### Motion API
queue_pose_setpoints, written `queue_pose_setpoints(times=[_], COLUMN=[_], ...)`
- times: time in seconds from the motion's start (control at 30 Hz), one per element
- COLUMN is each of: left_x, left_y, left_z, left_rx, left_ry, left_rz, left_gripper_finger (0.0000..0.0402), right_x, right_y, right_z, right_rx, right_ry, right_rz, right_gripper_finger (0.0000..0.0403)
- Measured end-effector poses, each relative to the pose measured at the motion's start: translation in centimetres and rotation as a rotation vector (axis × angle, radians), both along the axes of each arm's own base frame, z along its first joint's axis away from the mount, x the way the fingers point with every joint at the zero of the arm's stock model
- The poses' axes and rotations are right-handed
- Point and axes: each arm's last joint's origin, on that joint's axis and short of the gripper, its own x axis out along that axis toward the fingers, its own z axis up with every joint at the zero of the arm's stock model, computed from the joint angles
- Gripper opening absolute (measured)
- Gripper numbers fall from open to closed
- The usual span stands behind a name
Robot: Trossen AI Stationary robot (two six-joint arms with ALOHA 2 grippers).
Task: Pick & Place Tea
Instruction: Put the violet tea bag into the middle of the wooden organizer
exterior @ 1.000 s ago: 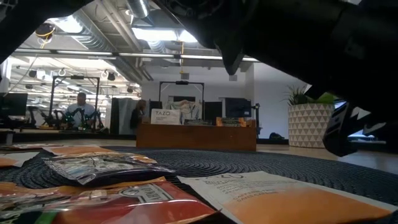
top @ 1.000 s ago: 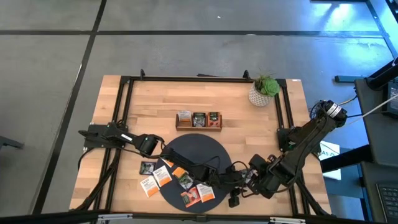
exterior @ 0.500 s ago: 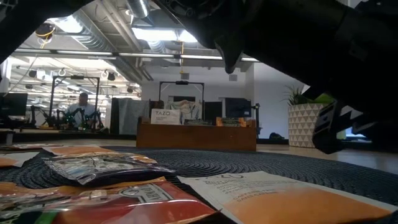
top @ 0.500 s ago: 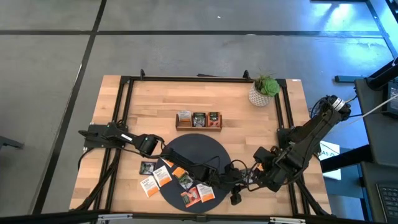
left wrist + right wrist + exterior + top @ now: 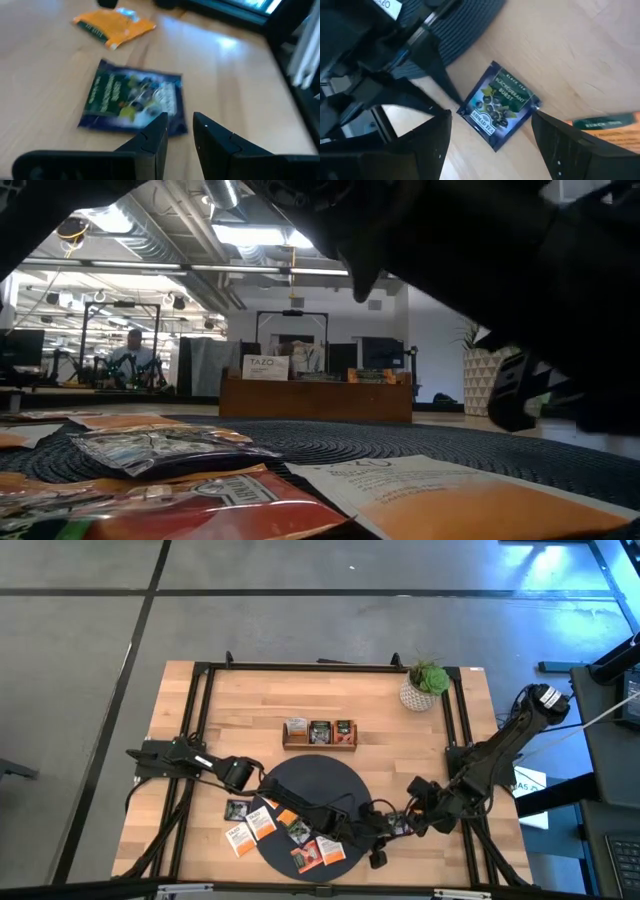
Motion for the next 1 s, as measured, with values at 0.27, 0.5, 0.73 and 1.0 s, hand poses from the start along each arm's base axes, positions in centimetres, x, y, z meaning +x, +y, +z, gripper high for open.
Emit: queue_pose_setpoints(times=[0.27, 0.5, 0.73, 1.0], left_x=[-0.2, -0.2, -0.2, -0.3], left_y=[0.3, 0.4, 0.6, 0.6], left_z=[-0.8, -0.8, -0.9, -1.0], left_rx=[0.058, 0.084, 0.076, 0.080], left_ry=[0.039, 0.042, 0.069, 0.076], left_rz=[0.055, 0.041, 0.047, 0.047], left_gripper_finger=[0.0088, 0.0088, 0.0088, 0.0088], right_x=[0.1, 0.2, -0.4, -0.2], right_y=[0.1, 0.2, -0.7, -0.5], right_z=[-0.2, -0.1, -0.7, -0.7], right_rx=[0.025, 0.054, 0.057, 0.109], right_ry=[-0.024, -0.030, 0.080, 0.085], right_rz=[0.000, -0.026, -0.215, -0.264], right_gripper_finger=[0.0277, 0.0277, 0.0277, 0.0277])
